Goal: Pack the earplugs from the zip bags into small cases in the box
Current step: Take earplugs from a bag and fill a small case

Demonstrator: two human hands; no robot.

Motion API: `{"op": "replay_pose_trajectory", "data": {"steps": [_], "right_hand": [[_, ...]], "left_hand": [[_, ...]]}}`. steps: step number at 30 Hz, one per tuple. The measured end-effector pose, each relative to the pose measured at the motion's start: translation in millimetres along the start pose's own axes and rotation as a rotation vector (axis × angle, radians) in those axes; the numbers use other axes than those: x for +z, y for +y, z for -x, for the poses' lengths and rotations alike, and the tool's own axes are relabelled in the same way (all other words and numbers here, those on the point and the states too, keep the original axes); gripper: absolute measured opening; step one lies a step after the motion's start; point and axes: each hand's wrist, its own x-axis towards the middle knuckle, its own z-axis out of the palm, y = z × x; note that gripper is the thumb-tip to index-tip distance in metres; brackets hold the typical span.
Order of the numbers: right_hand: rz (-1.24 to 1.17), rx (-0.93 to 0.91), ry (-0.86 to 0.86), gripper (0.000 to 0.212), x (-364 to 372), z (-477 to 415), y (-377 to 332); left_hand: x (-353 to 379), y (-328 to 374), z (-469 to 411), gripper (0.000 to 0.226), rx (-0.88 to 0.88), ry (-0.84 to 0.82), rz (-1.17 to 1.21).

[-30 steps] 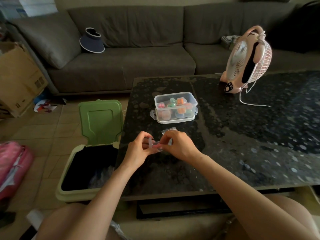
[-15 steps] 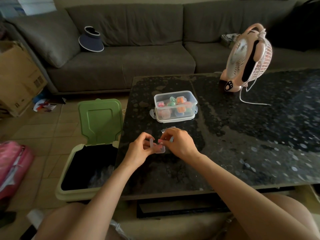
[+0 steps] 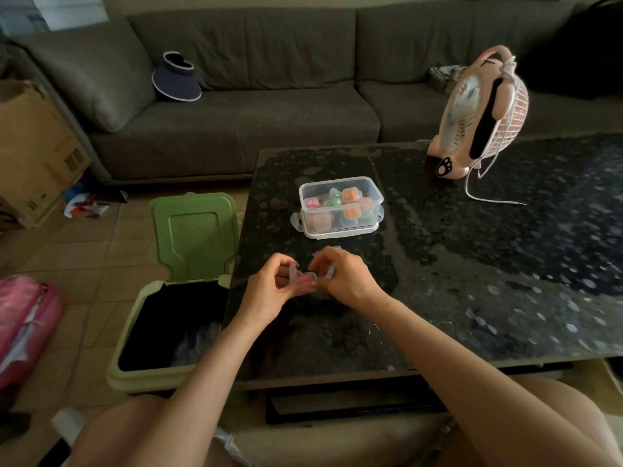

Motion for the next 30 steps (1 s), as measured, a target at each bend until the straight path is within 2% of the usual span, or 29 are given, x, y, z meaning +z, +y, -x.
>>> {"op": "replay_pose_trajectory", "data": {"steps": [2,4,5,7,11,15,18,21,24,28,30], "right_hand": [[-0.212,0.147,0.001,0.021,-4,-1,-3],[-0.509,0.293,-0.109,0.026,-7,1,-8],[-0.638,0.342,-0.172,0.031,-7,3,-11],[-0.751,0.361,-0.232,0.038,-7,6,-15],[-0.7,0.296,-0.197,0.039,-8,8,-19],[-0.702,0.292,-0.117,0.033,-16,10,-16],[-0.737,0.288,-0.047,0.028,-21,10,-11],[-0.672,0.297,0.058,0.021,-23,10,-5],[-0.579,0.316,0.131,0.02,-24,8,4],[-0.542,0.359,0.171,0.018,-27,5,19],[-0.545,0.377,0.204,0.014,-33,1,22]], "left_hand": [[1,2,0,0.04,0.009,0.013,0.033],[1,1,-1,0.037,0.032,0.017,0.031],[2,0,-1,0.036,0.053,0.018,0.013],[4,-1,-1,0.034,0.109,0.03,-0.057],[9,-2,-2,0.038,0.186,0.04,-0.121],[15,3,-4,0.042,0.19,0.086,-0.119],[21,7,-6,0.035,0.177,0.148,-0.112],[28,9,-10,0.025,0.09,0.181,-0.159],[35,10,-12,0.034,-0.002,0.085,-0.285],[50,10,-10,0.067,0.071,-0.131,-0.513],[57,8,-11,0.069,0.093,-0.175,-0.553]]}}
